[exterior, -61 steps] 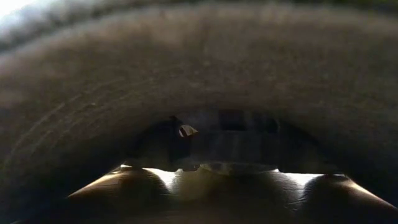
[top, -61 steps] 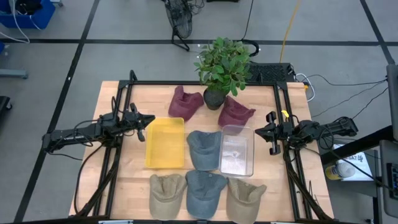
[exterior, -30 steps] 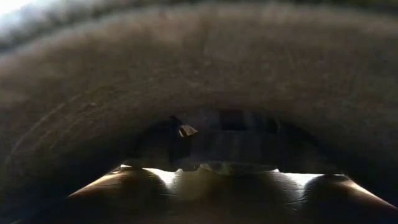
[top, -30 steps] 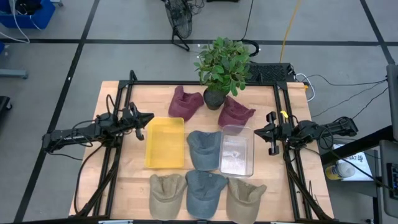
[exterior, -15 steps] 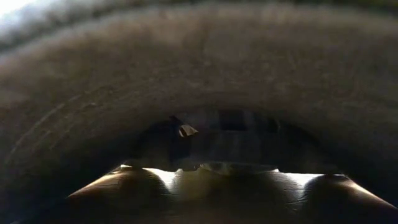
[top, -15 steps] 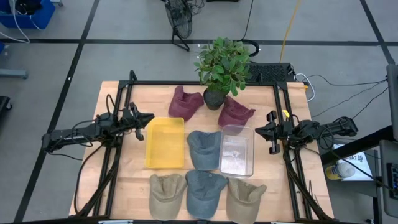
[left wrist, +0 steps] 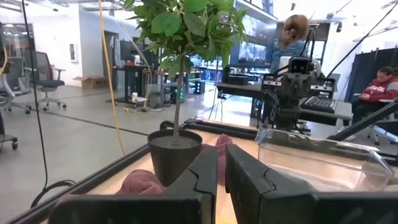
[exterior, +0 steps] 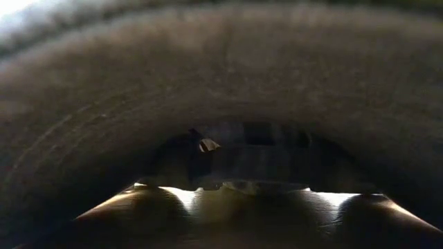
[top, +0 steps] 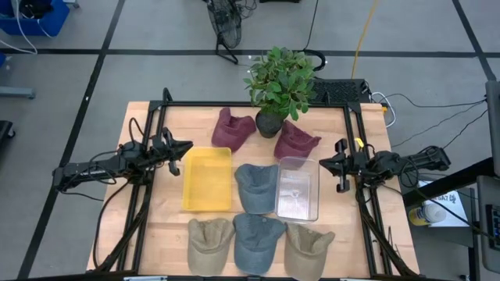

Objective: Pick & Place hat
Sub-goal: Put the top blue cap into the transparent bin

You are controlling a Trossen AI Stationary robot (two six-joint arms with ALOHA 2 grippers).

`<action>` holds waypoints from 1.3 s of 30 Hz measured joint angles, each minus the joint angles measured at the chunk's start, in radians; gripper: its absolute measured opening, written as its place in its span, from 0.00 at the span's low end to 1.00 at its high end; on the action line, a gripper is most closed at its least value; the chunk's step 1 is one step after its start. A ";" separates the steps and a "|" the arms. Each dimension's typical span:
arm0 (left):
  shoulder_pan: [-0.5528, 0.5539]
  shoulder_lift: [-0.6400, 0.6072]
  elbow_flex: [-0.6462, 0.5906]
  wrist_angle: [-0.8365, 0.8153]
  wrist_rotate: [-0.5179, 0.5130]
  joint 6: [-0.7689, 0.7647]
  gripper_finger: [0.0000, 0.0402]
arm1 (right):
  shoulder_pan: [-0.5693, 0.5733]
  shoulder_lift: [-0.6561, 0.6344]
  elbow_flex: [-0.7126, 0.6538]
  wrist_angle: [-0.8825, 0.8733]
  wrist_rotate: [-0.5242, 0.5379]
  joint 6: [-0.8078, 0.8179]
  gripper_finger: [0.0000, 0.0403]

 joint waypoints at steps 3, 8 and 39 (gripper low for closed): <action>0.000 0.000 0.000 0.002 0.000 0.000 0.09 | -0.001 0.027 0.019 0.093 0.054 0.015 0.00; 0.000 0.000 0.000 0.003 0.000 0.000 0.09 | 0.005 0.149 0.144 0.062 0.025 0.014 0.00; 0.000 0.000 0.000 0.025 -0.019 0.034 0.09 | -0.115 1.704 1.659 -0.925 -0.276 0.029 0.04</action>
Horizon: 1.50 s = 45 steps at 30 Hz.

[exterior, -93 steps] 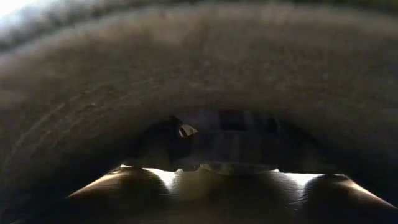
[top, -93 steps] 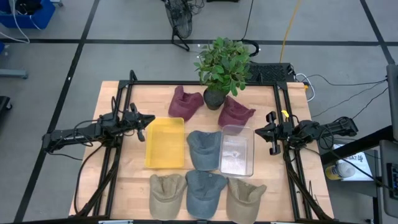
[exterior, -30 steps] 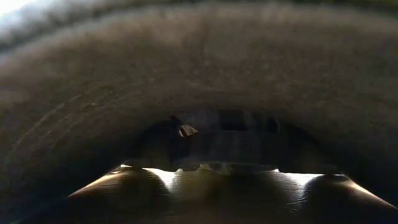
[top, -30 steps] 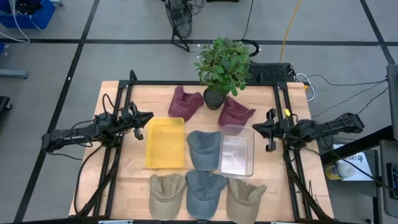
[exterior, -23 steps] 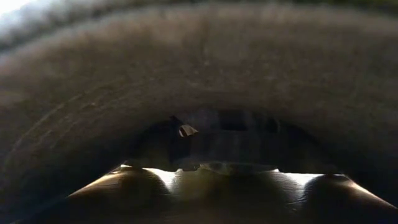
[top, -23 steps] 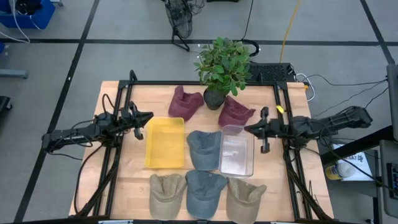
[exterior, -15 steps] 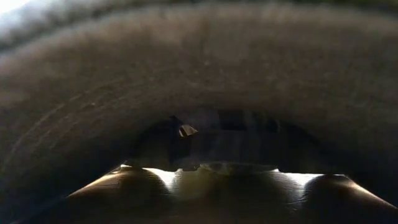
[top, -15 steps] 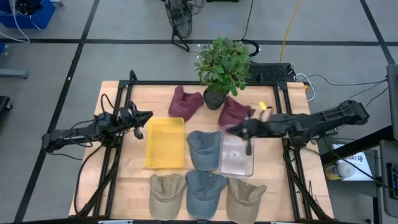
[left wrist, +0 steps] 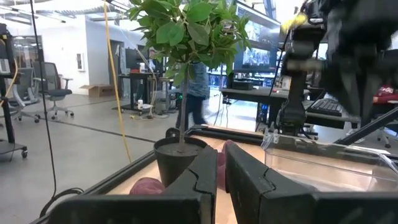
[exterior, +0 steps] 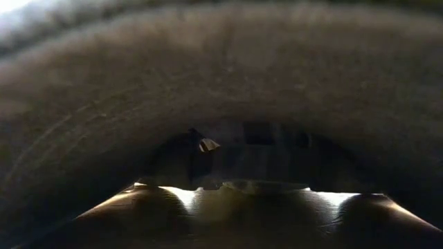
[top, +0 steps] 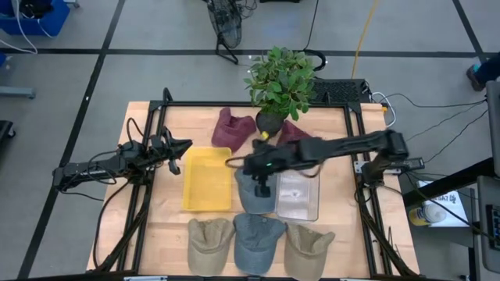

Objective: Pick & Place hat
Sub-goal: Put the top blue cap into the transparent bin

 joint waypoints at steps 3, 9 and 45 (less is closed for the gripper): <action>0.000 0.000 0.000 0.000 0.000 0.000 0.09 | -0.008 0.058 0.003 -0.028 -0.045 -0.032 0.14; 0.000 0.000 0.000 -0.001 0.000 0.000 0.09 | -0.016 0.151 0.003 -0.080 -0.040 -0.076 0.40; 0.000 0.000 0.000 0.001 0.002 0.000 0.09 | -0.057 0.206 -0.189 -0.051 -0.040 -0.010 0.58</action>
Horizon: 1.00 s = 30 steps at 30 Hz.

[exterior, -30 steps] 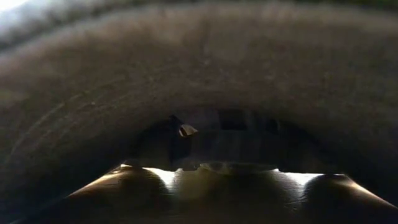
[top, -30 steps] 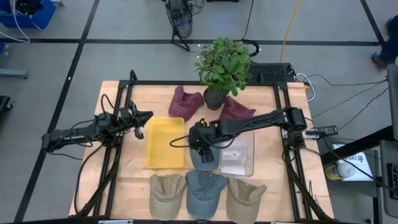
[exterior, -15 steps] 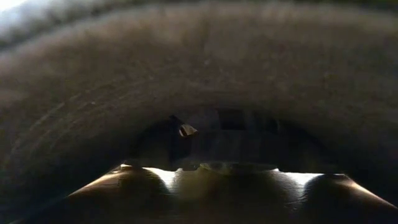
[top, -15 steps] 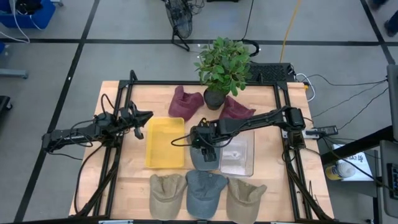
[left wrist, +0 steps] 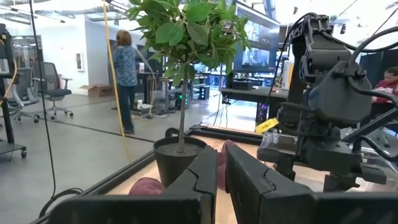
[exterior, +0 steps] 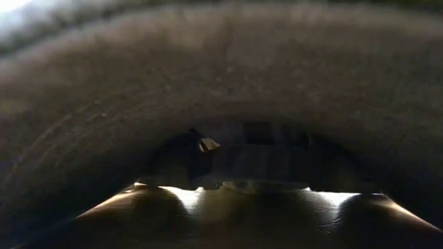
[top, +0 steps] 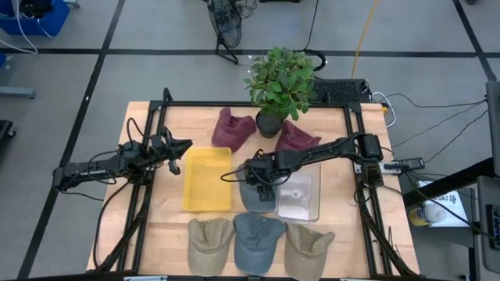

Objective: Pick & Place hat
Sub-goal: Put the top blue cap into the transparent bin

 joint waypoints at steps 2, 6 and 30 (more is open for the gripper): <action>0.000 0.000 0.000 0.000 0.000 0.000 0.09 | -0.001 0.000 -0.012 0.015 -0.001 0.003 0.58; 0.000 0.000 0.000 0.000 0.001 0.000 0.09 | -0.001 -0.007 -0.019 0.053 -0.001 -0.001 0.58; 0.000 0.000 0.000 0.003 -0.001 0.017 0.09 | -0.011 -0.062 -0.019 -0.046 -0.128 0.037 0.58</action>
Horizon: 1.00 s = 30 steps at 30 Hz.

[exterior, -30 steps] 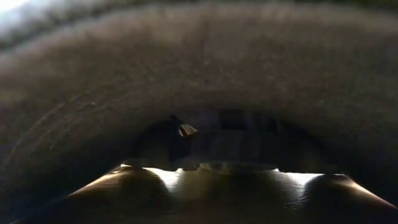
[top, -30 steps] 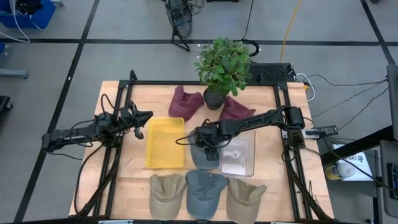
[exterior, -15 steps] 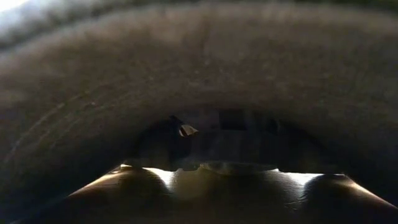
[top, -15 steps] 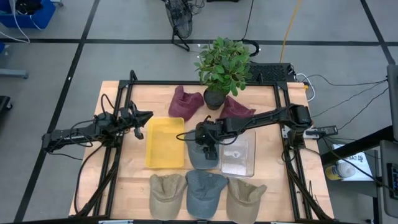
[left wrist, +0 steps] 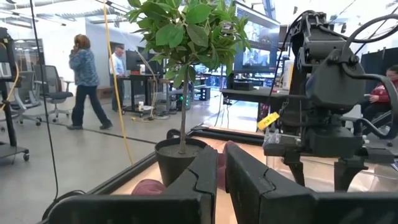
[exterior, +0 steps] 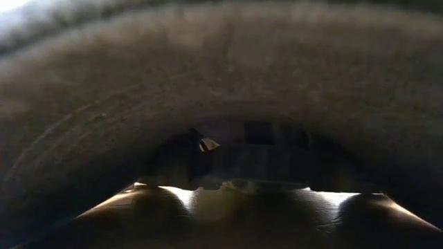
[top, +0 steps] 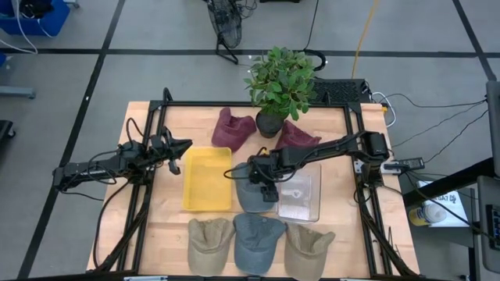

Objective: Pick & Place hat
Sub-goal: Put the top blue cap into the transparent bin

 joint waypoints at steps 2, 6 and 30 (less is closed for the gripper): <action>0.000 0.000 0.000 0.000 0.000 0.001 0.09 | 0.000 0.002 0.000 0.004 0.001 -0.006 0.58; 0.000 0.000 0.000 0.000 0.000 0.002 0.09 | 0.000 0.001 0.000 0.004 0.003 -0.028 0.58; 0.000 0.000 0.000 0.000 0.000 0.000 0.09 | 0.001 0.001 -0.079 0.120 0.025 -0.014 0.52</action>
